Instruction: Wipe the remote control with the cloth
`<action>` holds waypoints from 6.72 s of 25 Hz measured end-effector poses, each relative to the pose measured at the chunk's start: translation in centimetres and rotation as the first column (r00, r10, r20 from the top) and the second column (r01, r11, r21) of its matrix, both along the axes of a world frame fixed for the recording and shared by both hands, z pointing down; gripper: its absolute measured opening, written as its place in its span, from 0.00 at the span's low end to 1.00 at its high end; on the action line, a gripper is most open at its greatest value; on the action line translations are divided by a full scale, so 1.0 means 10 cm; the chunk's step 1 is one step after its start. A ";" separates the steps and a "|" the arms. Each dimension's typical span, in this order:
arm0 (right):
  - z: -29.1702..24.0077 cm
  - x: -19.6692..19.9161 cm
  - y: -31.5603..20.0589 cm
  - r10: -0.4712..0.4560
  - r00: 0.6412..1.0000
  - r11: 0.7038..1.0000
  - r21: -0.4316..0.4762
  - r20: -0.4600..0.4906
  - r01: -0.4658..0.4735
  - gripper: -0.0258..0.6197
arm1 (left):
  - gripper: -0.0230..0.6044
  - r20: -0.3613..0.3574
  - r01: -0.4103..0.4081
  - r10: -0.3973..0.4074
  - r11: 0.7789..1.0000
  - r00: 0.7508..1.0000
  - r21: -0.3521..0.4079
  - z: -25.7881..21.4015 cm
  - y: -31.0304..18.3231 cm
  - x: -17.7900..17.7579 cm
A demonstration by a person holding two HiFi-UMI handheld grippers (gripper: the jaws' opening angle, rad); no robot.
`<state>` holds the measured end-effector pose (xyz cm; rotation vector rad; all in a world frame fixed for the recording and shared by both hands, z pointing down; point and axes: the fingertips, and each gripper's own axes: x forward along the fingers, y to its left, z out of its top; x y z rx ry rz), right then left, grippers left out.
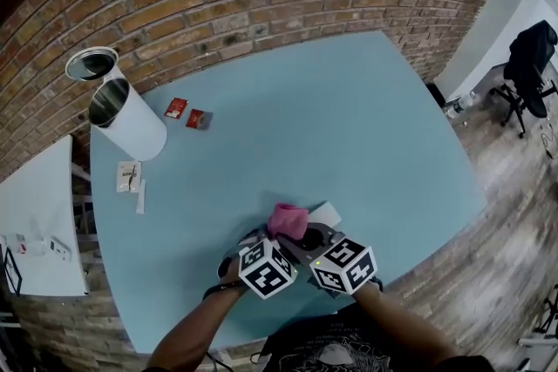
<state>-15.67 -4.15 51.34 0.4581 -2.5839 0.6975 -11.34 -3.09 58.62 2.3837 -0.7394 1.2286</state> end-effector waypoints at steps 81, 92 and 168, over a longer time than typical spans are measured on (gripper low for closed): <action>0.20 1.43 -1.12 0.278 0.957 0.960 0.005 0.077 -0.279 0.14 | 0.49 0.238 0.054 -0.007 0.980 0.971 -0.192 0.09 0.01 -0.09; 0.16 1.60 -0.87 0.313 0.945 0.950 -0.017 0.092 -0.313 0.14 | 0.49 0.234 0.051 -0.004 0.979 0.972 -0.195 0.08 0.03 -0.09; 0.17 0.00 -0.80 -0.425 0.901 0.898 0.081 -0.090 0.432 0.14 | 0.50 0.275 0.051 0.021 0.967 0.961 -0.251 0.11 0.02 -0.02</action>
